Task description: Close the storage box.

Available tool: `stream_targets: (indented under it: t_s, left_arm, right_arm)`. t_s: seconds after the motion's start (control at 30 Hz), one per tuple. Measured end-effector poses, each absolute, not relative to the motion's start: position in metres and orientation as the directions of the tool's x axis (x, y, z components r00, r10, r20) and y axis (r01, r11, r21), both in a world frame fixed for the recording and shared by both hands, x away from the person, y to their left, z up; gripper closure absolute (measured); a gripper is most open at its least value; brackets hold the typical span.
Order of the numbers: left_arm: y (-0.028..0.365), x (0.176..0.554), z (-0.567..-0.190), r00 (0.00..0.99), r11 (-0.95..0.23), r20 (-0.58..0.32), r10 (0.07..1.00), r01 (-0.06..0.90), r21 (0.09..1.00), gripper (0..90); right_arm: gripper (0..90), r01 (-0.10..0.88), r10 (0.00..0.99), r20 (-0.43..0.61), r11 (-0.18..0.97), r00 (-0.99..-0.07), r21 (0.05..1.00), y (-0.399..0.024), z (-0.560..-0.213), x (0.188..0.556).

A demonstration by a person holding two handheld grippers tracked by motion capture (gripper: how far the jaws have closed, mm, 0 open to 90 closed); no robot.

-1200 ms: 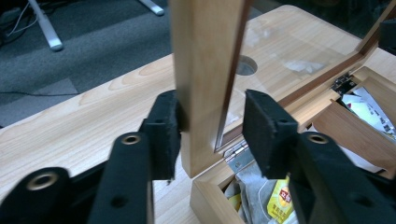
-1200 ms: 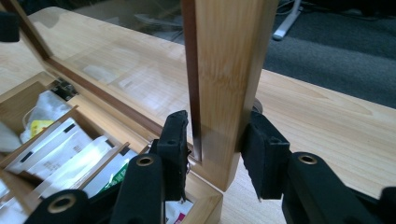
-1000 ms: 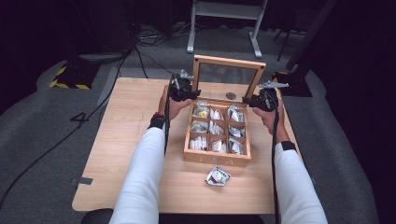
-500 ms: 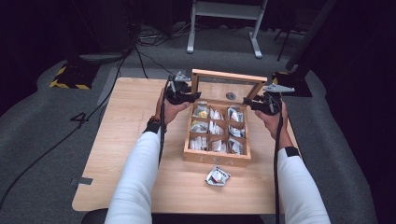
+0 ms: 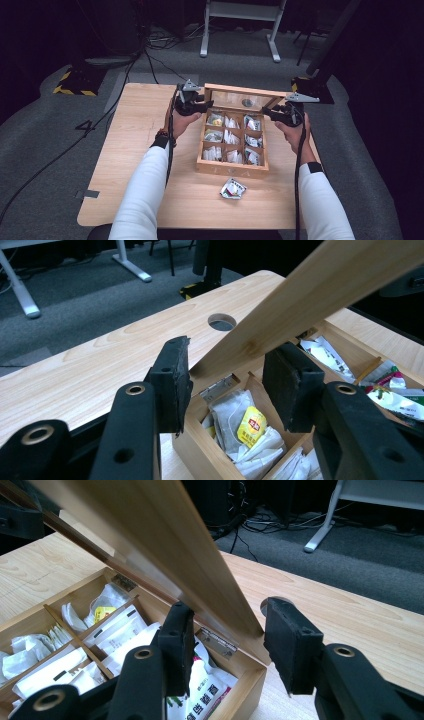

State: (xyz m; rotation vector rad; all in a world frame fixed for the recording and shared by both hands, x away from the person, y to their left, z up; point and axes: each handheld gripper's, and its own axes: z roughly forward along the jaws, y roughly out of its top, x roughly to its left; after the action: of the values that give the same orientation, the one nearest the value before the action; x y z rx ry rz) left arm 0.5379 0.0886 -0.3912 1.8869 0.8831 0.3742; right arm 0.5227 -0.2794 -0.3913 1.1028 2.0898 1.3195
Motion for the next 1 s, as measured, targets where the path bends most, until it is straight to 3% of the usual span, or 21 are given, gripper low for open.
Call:
stream_targets:
  t_s: [1.0]
  left_arm:
    - [0.093,0.506,-0.394,0.725,-0.310,-0.056,0.686,0.361,0.879,51.8]
  right_arm:
    - [51.2,0.356,0.791,0.017,0.256,-0.612,0.899,-0.278,-0.394,0.490]
